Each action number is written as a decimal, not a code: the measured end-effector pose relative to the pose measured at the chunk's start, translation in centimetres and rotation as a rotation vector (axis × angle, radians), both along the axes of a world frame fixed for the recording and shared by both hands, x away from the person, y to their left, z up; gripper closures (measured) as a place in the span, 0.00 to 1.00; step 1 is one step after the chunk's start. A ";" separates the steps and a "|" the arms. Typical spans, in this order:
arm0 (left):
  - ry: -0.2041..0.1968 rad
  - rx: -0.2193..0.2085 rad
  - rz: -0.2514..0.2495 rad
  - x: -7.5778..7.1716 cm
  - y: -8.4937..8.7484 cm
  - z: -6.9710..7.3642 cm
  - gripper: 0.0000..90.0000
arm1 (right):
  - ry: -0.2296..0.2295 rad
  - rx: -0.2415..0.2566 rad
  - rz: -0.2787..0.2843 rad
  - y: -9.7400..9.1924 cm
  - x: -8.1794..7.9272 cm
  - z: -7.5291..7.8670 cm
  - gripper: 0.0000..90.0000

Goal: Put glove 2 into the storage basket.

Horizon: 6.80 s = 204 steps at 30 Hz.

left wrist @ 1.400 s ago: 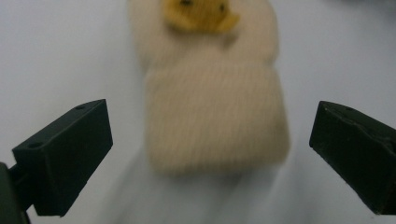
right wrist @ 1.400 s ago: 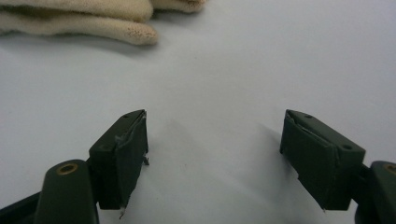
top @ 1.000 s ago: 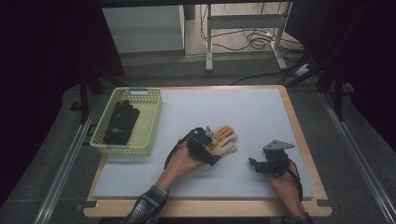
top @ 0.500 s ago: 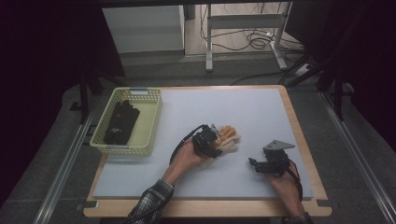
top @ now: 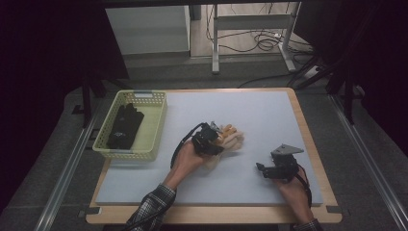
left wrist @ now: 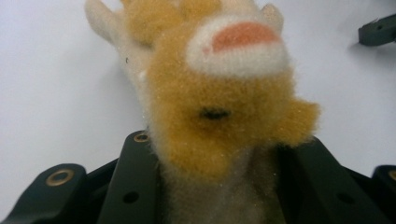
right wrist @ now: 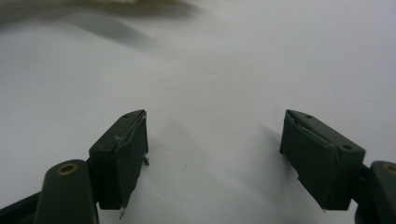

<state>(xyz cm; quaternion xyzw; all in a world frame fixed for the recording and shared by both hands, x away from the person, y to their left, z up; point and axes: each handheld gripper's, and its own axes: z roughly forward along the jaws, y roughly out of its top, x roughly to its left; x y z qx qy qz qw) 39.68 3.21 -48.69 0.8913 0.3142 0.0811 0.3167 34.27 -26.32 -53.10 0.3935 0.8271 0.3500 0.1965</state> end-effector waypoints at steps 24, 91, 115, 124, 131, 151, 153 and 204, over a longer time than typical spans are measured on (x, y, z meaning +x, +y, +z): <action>-0.051 0.009 0.183 1.7 6.8 5.8 0.69 | -0.003 0.001 0.000 0.0 0.0 0.0 0.26; -0.046 -0.001 0.644 3.3 25.3 6.8 0.67 | -0.004 0.000 -0.001 0.0 0.0 0.0 0.25; 0.017 0.028 0.648 6.0 24.5 2.3 0.66 | -0.004 0.000 -0.001 0.0 0.0 0.0 0.25; 0.055 0.072 0.627 7.5 23.4 0.3 0.65 | -0.004 0.001 -0.001 0.0 0.0 0.0 0.25; 0.103 0.123 0.598 8.9 22.1 -0.8 0.63 | -0.004 0.001 -0.001 0.0 0.0 0.0 0.25; 0.195 0.099 0.597 8.1 23.5 0.0 0.13 | -0.004 0.000 -0.001 0.0 0.0 0.0 0.25; 0.165 0.092 0.602 7.7 23.9 0.9 0.14 | -0.004 0.000 -0.001 0.0 0.0 0.0 0.25; 0.052 0.042 0.674 6.1 27.8 2.4 0.41 | -0.005 0.000 -0.002 0.0 0.0 0.0 0.25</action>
